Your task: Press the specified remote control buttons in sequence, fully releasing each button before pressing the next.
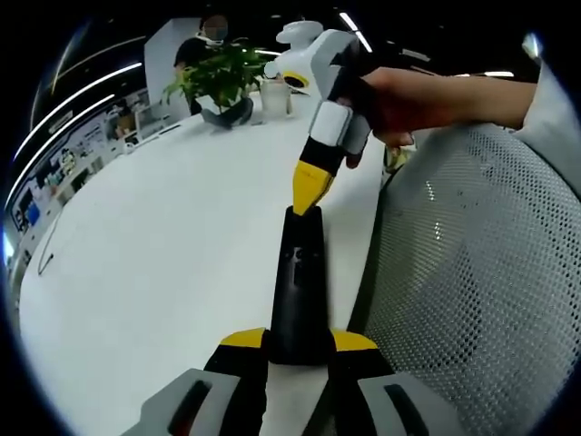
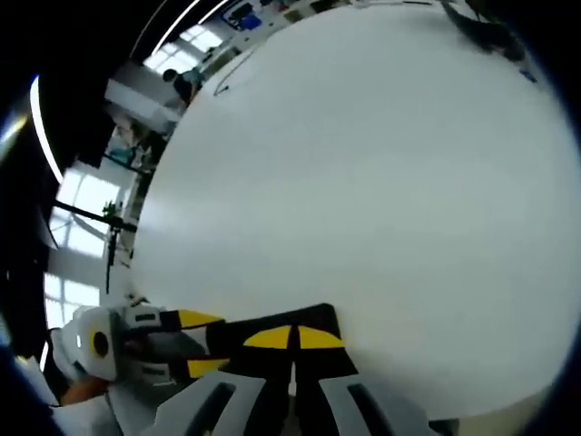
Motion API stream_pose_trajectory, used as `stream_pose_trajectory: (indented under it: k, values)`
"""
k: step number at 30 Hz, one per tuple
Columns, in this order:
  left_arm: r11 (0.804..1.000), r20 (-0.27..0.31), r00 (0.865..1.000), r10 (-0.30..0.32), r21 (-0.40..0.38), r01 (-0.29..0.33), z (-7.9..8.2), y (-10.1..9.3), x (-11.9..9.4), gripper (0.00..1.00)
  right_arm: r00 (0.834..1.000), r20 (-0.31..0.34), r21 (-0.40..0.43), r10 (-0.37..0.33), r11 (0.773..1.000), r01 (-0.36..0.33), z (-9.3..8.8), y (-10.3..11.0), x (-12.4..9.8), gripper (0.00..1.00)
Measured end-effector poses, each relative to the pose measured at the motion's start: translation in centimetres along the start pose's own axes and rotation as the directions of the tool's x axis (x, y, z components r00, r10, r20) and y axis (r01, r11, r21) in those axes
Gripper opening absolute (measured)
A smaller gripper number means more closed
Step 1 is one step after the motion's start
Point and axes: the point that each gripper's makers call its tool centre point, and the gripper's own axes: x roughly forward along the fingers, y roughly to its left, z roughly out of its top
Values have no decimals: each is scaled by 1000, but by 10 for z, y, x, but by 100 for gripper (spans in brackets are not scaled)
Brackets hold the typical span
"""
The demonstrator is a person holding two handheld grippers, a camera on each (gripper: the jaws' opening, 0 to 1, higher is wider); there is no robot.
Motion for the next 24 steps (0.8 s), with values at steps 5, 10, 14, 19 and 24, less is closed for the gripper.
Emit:
stream_pose_trajectory:
  k: [5, 10, 14, 19, 24]
  values:
    - [1000, 0, 1000, 0, 0, 0, 0, -1, 0, 24, 1000, 6, -12, -4, 1000, 4, 1, 0, -1, 0]
    - [1000, 0, 1000, 0, 0, 0, 0, -1, 0, 24, 1000, 7, 23, 13, 1000, -13, 1, -2, -2, 0]
    - [1000, 1, 1000, -1, 1, 1, 0, -1, 0, 24, 1000, 13, 53, 24, 998, -24, 2, -1, -2, 0]
    - [1000, 4, 1000, -3, 4, 3, 0, 0, 0, 24, 999, 18, 81, 32, 996, -34, 3, -1, -3, 0]
    - [1000, 5, 1000, -3, 4, 3, 1, 0, 1, 24, 999, 26, 73, 30, 997, -32, 3, -1, -2, 0]
